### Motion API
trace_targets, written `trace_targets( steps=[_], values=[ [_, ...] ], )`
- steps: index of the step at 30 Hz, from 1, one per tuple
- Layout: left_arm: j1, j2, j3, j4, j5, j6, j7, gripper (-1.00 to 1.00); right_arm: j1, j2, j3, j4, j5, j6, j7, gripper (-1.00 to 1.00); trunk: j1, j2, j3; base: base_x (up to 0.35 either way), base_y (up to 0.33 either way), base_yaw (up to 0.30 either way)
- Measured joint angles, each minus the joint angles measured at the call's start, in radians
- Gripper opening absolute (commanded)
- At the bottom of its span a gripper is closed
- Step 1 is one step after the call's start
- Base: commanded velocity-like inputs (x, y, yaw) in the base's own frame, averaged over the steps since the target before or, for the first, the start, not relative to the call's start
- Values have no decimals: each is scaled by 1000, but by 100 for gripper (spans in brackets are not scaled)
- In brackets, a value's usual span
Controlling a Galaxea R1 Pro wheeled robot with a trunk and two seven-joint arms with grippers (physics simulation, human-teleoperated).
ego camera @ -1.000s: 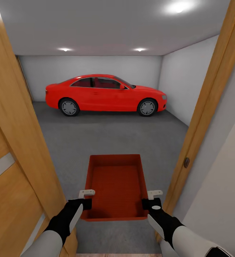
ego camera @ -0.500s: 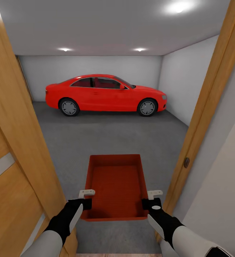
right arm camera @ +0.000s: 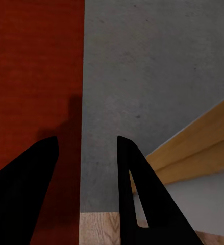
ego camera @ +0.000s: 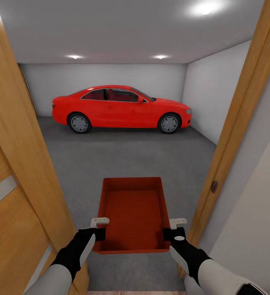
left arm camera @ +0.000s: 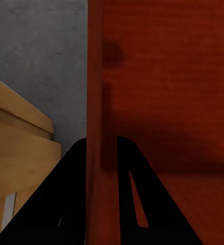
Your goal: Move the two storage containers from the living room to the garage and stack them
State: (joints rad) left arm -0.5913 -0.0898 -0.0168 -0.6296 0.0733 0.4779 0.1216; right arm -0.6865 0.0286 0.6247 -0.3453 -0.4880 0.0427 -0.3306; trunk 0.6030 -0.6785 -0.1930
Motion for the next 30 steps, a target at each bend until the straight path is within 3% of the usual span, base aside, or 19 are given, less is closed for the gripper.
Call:
trace_targets(
  steps=[21, 30],
  values=[
    [0, -1, 1, 3, 0, -3, -1, -100, 0, -1, 1, 0, 0, 0, 0, -100, 0, 0, 0, 17, 0, 0],
    [0, -2, 2, 8, -1, -10, -2, -100, 0, -2, 2, 0, 1, 0, 0, -100, -1, 0, 0, 295, 0, 0]
  ],
)
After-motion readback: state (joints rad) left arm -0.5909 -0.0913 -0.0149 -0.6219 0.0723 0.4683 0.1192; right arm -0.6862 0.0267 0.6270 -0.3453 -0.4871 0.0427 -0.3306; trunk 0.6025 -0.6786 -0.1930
